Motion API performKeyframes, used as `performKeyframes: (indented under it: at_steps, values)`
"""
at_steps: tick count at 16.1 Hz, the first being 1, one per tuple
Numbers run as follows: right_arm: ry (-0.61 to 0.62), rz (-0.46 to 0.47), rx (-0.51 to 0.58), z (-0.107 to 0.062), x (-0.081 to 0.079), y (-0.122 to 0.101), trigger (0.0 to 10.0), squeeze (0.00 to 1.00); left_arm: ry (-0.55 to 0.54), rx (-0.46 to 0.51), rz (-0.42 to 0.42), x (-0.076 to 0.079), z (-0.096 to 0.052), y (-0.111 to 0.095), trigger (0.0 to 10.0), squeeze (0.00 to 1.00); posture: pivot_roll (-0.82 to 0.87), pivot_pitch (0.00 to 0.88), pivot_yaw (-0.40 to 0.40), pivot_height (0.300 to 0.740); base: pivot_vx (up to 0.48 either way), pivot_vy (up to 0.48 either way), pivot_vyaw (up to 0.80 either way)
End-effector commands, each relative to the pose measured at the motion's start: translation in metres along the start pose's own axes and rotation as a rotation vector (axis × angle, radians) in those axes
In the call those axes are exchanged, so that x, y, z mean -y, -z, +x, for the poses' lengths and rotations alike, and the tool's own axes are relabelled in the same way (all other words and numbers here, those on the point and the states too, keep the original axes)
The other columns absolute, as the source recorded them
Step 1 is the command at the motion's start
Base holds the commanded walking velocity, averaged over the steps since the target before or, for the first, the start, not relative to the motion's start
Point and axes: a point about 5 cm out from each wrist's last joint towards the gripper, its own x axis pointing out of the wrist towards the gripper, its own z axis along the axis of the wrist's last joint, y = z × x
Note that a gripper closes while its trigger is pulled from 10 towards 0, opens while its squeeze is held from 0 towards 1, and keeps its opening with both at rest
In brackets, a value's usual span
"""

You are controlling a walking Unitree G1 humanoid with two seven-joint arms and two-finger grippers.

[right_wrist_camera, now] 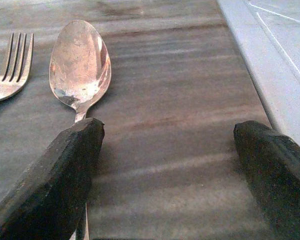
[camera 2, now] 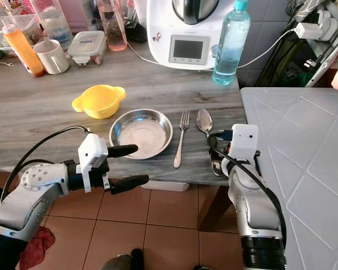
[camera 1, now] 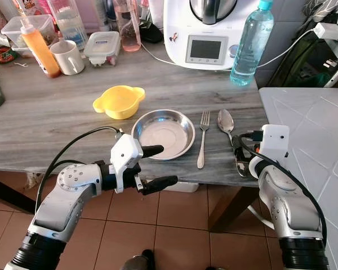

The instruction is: Setting the table

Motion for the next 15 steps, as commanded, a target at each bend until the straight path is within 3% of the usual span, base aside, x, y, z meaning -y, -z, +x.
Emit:
performKeyframes:
  at_steps: [1, 2, 10, 12, 15]
  values:
    - [-0.006, -0.003, 0.014, -0.001, -0.001, 0.000, 10.0, 1.00, 0.018, -0.007, 0.012, 0.005, 0.001, -0.001, 10.0, 0.00, 0.13, 0.201, 0.055, 0.740, 0.000, 0.000, 0.00]
    - [-0.008, 0.006, 0.064, -0.004, -0.002, -0.007, 10.0, 1.00, 0.020, -0.007, 0.011, 0.006, 0.001, -0.001, 10.0, 0.00, 0.13, 0.201, 0.057, 0.740, 0.000, 0.000, 0.00]
    - [-0.006, 0.025, 0.117, -0.007, -0.004, -0.014, 10.0, 1.00, 0.023, -0.007, 0.014, 0.005, 0.002, -0.001, 10.0, 0.00, 0.13, 0.191, 0.058, 0.740, 0.000, 0.000, 0.00]
    - [-0.012, 0.034, 0.194, -0.015, -0.004, -0.022, 10.0, 1.00, 0.019, -0.006, 0.016, 0.005, 0.002, -0.001, 10.0, 0.00, 0.13, 0.189, 0.054, 0.740, 0.000, 0.000, 0.00]
    - [0.003, -0.029, 0.323, -0.033, -0.001, -0.032, 10.0, 1.00, 0.012, 0.000, 0.016, 0.005, 0.003, -0.001, 10.0, 0.00, 0.13, 0.185, 0.054, 0.740, 0.000, 0.000, 0.00]
